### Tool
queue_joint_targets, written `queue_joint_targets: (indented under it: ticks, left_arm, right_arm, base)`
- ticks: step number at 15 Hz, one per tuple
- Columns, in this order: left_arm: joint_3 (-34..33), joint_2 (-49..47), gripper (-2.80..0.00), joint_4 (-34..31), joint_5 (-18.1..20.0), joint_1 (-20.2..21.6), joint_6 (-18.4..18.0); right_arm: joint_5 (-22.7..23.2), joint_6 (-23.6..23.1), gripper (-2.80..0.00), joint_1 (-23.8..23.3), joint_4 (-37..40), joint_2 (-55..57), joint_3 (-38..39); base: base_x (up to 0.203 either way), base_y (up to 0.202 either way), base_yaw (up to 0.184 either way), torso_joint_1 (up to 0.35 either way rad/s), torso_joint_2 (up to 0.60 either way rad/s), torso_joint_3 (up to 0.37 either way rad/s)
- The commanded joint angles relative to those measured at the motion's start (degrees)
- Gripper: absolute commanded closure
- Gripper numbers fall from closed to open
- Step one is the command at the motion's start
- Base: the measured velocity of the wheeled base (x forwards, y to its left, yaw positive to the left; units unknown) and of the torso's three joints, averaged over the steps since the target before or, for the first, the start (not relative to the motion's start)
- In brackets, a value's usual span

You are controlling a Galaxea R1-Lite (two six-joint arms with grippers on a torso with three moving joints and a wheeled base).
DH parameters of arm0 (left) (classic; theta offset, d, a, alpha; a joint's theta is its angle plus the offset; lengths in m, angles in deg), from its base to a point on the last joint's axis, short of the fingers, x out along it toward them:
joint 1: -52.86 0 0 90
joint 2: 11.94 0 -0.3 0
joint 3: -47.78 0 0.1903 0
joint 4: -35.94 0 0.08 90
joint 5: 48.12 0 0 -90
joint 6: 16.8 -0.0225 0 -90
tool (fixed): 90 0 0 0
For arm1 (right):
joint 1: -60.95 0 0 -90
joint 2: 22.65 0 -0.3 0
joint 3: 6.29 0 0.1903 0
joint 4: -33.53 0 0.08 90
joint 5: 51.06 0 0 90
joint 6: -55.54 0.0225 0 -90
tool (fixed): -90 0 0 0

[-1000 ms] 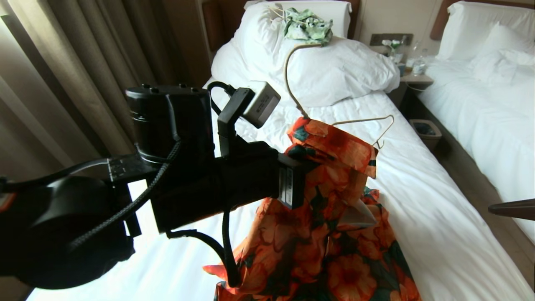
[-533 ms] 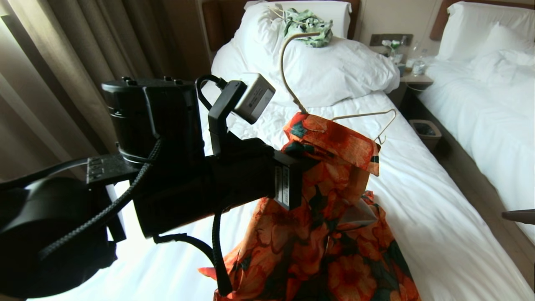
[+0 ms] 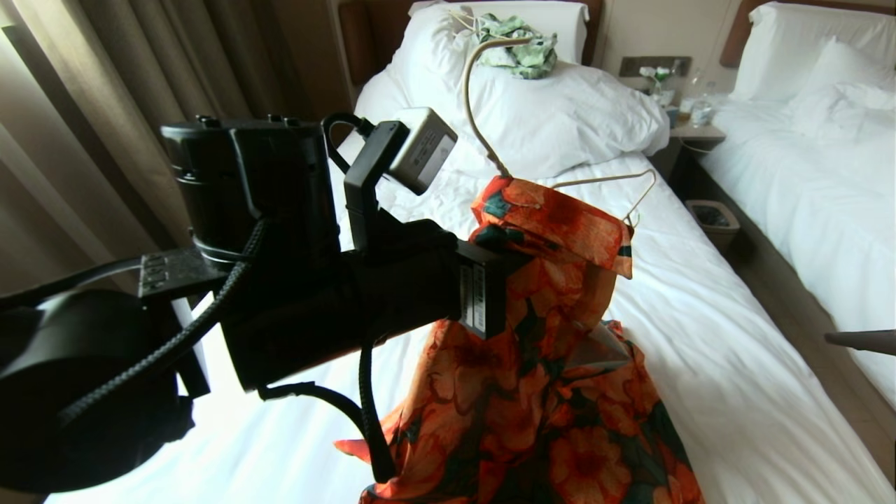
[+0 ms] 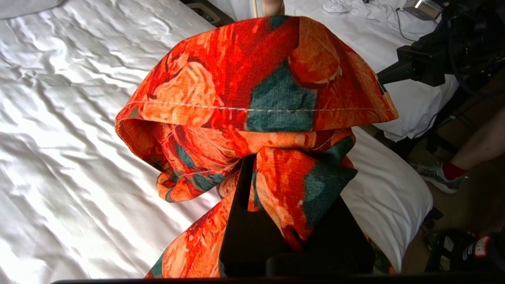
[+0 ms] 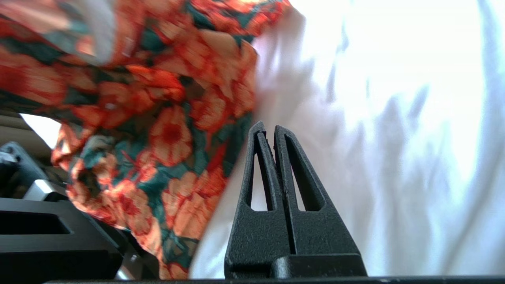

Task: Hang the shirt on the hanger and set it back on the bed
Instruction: Hook the other side of the shirt onto the hanger

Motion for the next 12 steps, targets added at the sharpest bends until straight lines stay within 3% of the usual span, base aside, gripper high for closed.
queue_joint_targets:
  ticks: [1,2,6,8,12]
  left_arm:
    - [0.3,-0.1,0.00,0.3,0.0,0.0,0.1]
    - [0.5,0.0,0.00,0.3,0.0,0.0,0.1]
    - [0.7,0.3,0.00,0.2,-0.1,0.0,0.0]
    - [0.6,0.7,0.00,0.1,-0.4,0.0,0.0]
    - [0.7,0.8,0.00,0.0,-1.5,0.0,-0.1]
  right_arm:
    - [-4.0,0.6,0.00,0.5,0.1,1.4,-1.7]
    - [-5.3,4.1,0.00,1.2,0.2,1.5,-2.4]
    - [-9.1,27.6,0.00,7.1,-0.2,1.5,-9.6]
    - [-11.4,28.9,0.00,10.4,-0.5,0.3,-11.2]
    - [-11.6,28.9,0.00,20.3,0.0,0.2,-10.5]
  base:
    - [0.000,0.000,0.000,0.000,0.00,0.000]
    - [0.000,0.000,0.000,0.000,0.00,0.000]
    - [0.000,0.000,0.000,0.000,0.00,0.000]
    - [0.000,0.000,0.000,0.000,0.00,0.000]
    - [0.000,0.000,0.000,0.000,0.00,0.000]
